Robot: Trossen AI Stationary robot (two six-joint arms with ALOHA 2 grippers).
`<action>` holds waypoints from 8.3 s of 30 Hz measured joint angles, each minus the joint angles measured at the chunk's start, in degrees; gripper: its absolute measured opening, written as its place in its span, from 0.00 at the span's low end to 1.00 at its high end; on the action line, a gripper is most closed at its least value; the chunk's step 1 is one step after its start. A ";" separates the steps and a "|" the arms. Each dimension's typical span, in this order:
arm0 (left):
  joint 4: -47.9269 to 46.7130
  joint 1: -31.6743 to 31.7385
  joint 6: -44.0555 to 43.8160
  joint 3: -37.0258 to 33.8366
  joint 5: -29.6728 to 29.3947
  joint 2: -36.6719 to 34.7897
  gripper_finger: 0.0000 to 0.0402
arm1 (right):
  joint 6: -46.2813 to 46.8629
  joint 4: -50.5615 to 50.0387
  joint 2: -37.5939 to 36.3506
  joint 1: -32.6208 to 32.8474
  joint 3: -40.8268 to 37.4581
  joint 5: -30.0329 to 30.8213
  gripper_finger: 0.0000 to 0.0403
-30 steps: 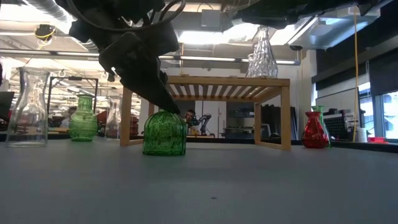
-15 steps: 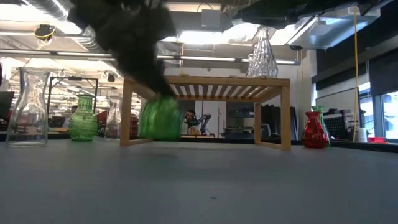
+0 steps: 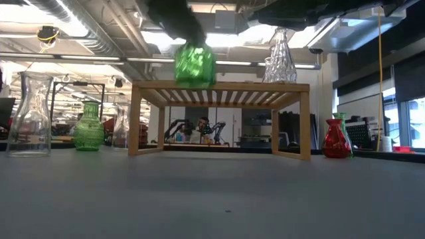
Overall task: Sort vases onto shelf
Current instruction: Put the green vase on the shelf, then put the green vase on the shelf aligned with the other green vase
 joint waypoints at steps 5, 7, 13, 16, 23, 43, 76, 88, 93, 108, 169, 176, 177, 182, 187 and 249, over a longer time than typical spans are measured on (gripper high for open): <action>-4.45 1.69 3.41 7.33 -1.63 0.00 0.28 | 0.00 -0.06 0.00 0.00 0.00 0.00 0.42; -4.87 2.68 5.42 9.26 -3.01 0.00 0.28 | 0.04 -0.12 0.00 0.00 0.00 -0.02 0.42; -5.07 7.42 10.18 14.46 -3.99 -0.02 0.28 | 0.07 -0.43 0.00 0.00 0.00 -0.01 0.42; -5.17 10.08 10.76 15.56 -3.80 -0.02 0.28 | 0.07 -0.22 0.00 0.00 0.00 0.00 0.42; -4.99 15.65 10.74 16.22 1.28 0.00 0.28 | -1.28 1.08 -0.17 2.95 2.78 -1.29 0.42; -8.14 29.15 12.36 26.22 9.86 10.17 0.29 | -6.92 -8.08 -18.73 10.51 5.22 8.35 0.42; -7.89 39.25 21.34 51.91 22.53 33.27 0.29 | -5.31 -10.17 -13.04 7.50 5.22 2.56 0.42; -5.96 40.74 21.35 51.80 21.70 36.39 0.29 | -4.27 -12.13 -10.51 7.52 5.22 1.86 0.42; -5.99 40.77 21.27 51.80 21.67 36.35 0.29 | -3.17 -12.80 -10.47 7.52 5.22 1.47 0.42; -5.58 40.66 22.54 51.80 21.89 36.54 0.34 | -3.17 -13.37 -10.45 7.52 5.22 1.47 0.42; -20.23 39.48 22.52 51.15 12.25 36.51 0.47 | -4.34 -14.49 -10.47 7.52 5.22 1.65 0.42; -19.34 39.48 22.28 51.15 12.22 37.08 0.47 | -4.47 -14.47 -10.47 7.52 5.22 1.65 0.42; -19.15 39.47 22.27 51.15 12.18 37.11 0.47 | -4.48 -14.49 -10.47 7.52 5.22 1.65 0.42; -18.20 39.46 22.26 51.15 9.70 37.05 0.47 | -4.48 -14.50 -10.47 7.52 5.22 1.65 0.42; -19.68 39.43 22.27 51.15 9.28 36.58 0.47 | -4.48 -14.53 -10.47 7.51 5.22 1.65 0.42; -53.56 48.27 -1.42 10.01 -14.10 -11.30 0.49 | -10.27 -18.82 -10.47 7.50 5.25 1.56 0.42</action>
